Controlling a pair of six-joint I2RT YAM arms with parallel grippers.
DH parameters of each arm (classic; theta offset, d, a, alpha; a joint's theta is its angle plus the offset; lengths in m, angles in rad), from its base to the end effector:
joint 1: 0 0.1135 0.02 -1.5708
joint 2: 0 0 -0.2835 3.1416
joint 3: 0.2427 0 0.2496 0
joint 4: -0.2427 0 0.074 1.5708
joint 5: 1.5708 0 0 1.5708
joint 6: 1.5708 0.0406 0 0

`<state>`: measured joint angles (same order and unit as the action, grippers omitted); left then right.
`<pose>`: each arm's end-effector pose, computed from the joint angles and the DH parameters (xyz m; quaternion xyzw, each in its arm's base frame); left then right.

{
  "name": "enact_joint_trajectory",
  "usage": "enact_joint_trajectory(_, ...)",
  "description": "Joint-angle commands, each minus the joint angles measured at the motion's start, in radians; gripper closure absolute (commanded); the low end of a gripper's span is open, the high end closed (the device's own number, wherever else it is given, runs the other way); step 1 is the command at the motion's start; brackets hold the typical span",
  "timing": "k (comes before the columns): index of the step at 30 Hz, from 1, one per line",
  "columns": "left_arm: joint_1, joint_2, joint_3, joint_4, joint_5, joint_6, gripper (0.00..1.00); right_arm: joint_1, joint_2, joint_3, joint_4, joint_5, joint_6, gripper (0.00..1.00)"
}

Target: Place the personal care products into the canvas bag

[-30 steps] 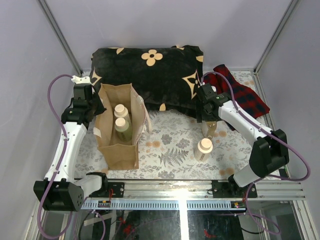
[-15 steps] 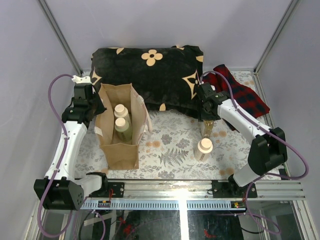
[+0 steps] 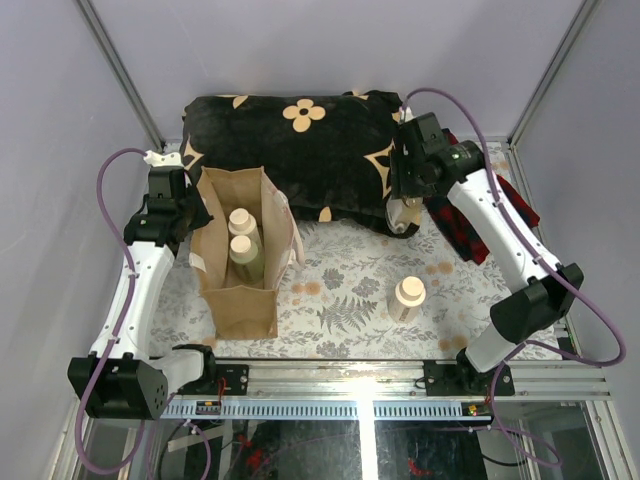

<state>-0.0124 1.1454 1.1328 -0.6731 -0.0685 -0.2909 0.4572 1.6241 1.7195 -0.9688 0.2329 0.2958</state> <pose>0.2347 -0.0001 0.3562 -0.1399 0.8924 -0.0341 0.4278 0.3123 0.1432 0.3924 -0.0357 0.9336 0.0232 0.3557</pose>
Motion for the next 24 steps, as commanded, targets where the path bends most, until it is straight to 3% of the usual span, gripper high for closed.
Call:
enact_joint_trajectory(1,0.003,0.013,0.021,0.035,0.000,-0.005,1.00,-0.003,-0.028,0.185,0.001,-0.088,-0.045,0.99)
enact_joint_trajectory(7,0.002,0.024,0.030,0.038,-0.001,-0.008,1.00,0.030,-0.032,0.279,0.144,-0.305,-0.089,0.99)
enact_joint_trajectory(13,0.002,0.026,0.035,0.040,-0.004,-0.013,1.00,0.193,0.033,0.431,0.224,-0.327,-0.173,0.99)
enact_joint_trajectory(24,0.002,0.022,0.030,0.037,-0.021,-0.019,1.00,0.258,0.139,0.627,0.340,-0.503,-0.184,0.99)
